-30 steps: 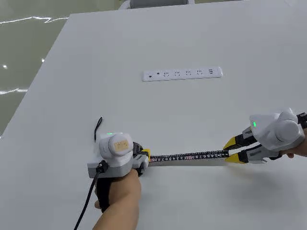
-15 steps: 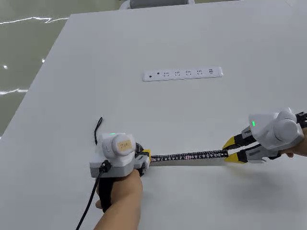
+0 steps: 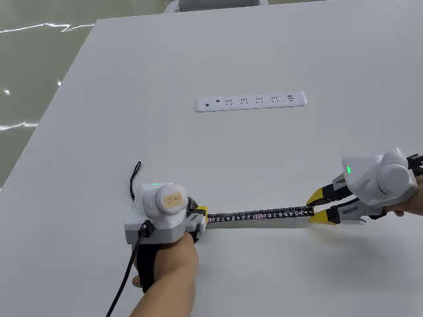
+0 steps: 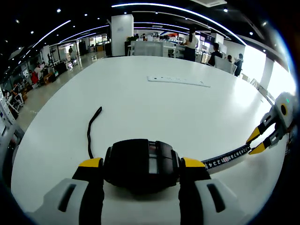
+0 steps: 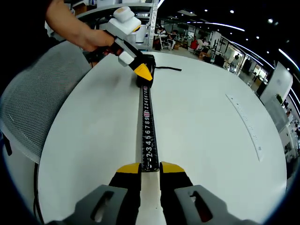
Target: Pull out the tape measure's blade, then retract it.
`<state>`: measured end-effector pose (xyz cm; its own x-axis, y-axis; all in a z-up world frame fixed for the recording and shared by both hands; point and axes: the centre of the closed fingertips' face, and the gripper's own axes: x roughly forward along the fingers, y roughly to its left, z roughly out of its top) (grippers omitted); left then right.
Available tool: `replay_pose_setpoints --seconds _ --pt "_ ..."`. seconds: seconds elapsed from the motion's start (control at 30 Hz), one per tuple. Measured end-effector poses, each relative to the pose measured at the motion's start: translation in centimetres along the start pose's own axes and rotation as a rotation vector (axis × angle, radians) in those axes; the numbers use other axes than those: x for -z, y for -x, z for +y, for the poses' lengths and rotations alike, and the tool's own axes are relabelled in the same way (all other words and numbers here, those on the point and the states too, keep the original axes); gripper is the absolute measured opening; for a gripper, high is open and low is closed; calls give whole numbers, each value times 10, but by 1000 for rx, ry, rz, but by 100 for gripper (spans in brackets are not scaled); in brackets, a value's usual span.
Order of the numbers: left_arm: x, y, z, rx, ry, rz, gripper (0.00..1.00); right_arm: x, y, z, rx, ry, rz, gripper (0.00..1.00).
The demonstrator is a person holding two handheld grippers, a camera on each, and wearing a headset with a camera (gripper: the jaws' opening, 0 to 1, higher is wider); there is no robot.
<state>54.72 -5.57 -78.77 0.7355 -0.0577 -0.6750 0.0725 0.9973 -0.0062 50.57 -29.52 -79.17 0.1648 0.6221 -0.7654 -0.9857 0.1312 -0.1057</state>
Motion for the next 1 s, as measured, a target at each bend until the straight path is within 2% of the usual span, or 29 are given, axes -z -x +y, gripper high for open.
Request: replay_pose_setpoints --seconds 1.0 --pt "-1 2 1 37 37 0 61 -9 -2 -2 -5 13 -12 14"
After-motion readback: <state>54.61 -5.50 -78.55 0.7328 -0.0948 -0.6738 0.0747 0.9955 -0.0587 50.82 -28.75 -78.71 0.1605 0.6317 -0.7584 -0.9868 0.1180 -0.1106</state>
